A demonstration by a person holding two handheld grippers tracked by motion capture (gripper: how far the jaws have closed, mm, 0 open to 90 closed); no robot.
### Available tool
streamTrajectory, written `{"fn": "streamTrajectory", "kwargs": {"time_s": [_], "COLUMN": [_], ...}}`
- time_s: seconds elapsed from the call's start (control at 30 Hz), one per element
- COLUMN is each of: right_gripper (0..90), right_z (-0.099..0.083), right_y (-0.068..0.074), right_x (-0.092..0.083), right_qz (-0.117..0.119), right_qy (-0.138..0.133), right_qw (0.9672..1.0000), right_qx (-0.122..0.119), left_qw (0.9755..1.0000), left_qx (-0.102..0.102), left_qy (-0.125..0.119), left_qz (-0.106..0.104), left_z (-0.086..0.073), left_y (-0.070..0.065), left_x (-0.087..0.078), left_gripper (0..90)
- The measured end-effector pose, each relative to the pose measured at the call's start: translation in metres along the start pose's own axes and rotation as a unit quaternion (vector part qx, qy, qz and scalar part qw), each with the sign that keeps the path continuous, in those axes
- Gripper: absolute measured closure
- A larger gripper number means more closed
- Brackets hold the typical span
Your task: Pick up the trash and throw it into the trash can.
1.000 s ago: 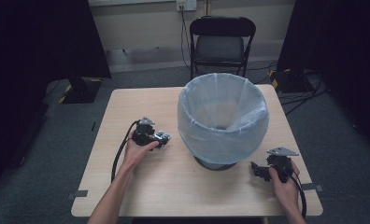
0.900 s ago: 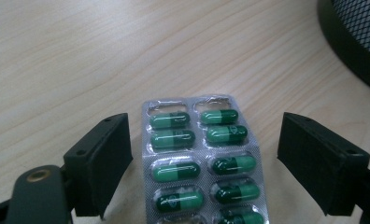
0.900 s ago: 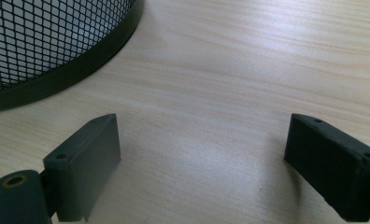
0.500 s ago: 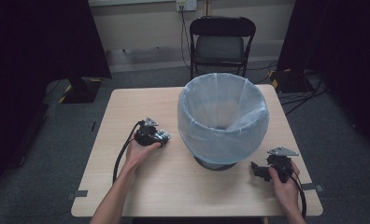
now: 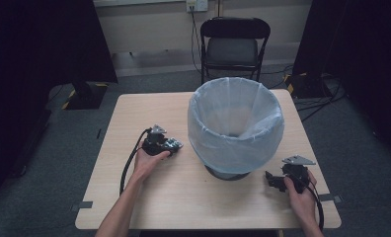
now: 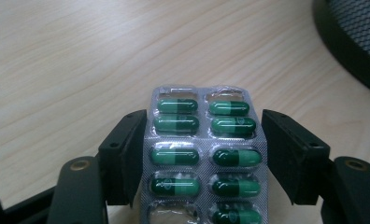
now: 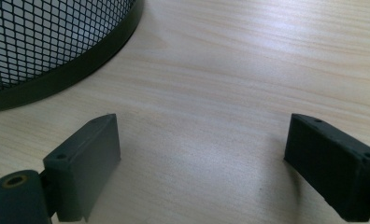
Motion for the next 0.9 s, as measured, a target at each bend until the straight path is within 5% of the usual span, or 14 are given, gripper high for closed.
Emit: {"fn": "streamTrajectory", "kwargs": {"time_s": [0.47, 0.7, 0.9], "right_gripper": [9.6, 9.6, 9.6], "right_z": [0.0, 0.0, 0.0], "right_y": [0.0, 0.0, 0.0], "right_x": [0.0, 0.0, 0.0], "right_qz": [0.0, 0.0, 0.0], "right_qy": [0.0, 0.0, 0.0], "right_qw": [1.0, 1.0, 1.0], "right_qx": [0.0, 0.0, 0.0], "left_qw": [0.9953, 0.9922, 0.9903], "left_qx": [0.002, -0.003, 0.014], "left_qy": [-0.079, -0.107, -0.126], "left_qz": [-0.057, -0.064, -0.056], "left_z": [0.027, 0.031, 0.039], "left_y": [-0.023, -0.025, -0.027], "left_x": [-0.034, -0.052, -0.073], "left_gripper": [34.2, 34.2, 34.2]}}
Point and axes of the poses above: each handheld gripper's, and its own axes: x roughly forward along the jaws, z roughly out of its top, y roughly to its left, the point moved 3 cm from there along x, roughly forward along the jaws, and after that the axes turned 1 degree about y, right-handed, at the moved point
